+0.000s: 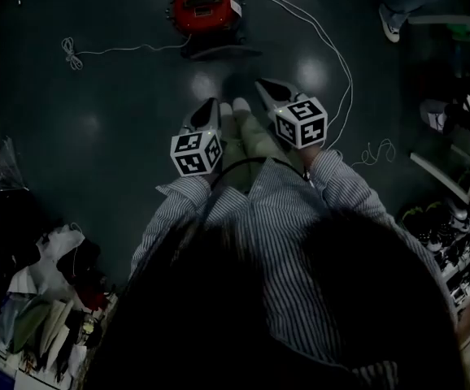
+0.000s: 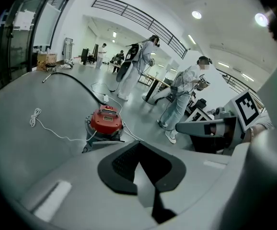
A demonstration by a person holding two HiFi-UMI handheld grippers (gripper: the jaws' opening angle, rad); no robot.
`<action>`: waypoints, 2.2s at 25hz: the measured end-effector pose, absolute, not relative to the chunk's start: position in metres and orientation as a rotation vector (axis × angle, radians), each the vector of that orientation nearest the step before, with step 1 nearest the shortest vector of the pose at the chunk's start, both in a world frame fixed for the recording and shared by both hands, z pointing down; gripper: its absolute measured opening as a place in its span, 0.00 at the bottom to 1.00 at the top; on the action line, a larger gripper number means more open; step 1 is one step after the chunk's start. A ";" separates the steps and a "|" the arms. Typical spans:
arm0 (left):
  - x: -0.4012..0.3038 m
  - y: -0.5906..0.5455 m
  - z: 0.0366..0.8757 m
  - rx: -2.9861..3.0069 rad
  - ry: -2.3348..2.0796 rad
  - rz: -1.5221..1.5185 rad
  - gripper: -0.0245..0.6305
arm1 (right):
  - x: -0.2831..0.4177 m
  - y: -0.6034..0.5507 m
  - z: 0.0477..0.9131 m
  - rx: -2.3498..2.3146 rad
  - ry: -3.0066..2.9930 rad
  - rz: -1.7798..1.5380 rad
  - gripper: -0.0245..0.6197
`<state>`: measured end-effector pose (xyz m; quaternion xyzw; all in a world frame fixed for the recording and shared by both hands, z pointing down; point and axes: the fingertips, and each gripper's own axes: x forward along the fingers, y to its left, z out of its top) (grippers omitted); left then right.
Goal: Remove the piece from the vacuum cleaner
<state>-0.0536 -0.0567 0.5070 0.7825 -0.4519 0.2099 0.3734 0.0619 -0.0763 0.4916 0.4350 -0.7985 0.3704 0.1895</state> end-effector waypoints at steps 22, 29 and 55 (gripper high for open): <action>-0.052 -0.134 0.764 1.995 -1.115 0.567 0.05 | 0.054 -0.131 0.754 1.150 -2.156 1.040 0.04; -0.036 -0.147 0.781 2.145 -1.021 0.699 0.05 | 0.059 -0.157 0.773 1.068 -2.190 0.888 0.06; -0.027 -0.199 0.835 2.456 -0.724 1.686 0.18 | 0.053 -0.189 0.835 0.524 -1.950 0.260 0.13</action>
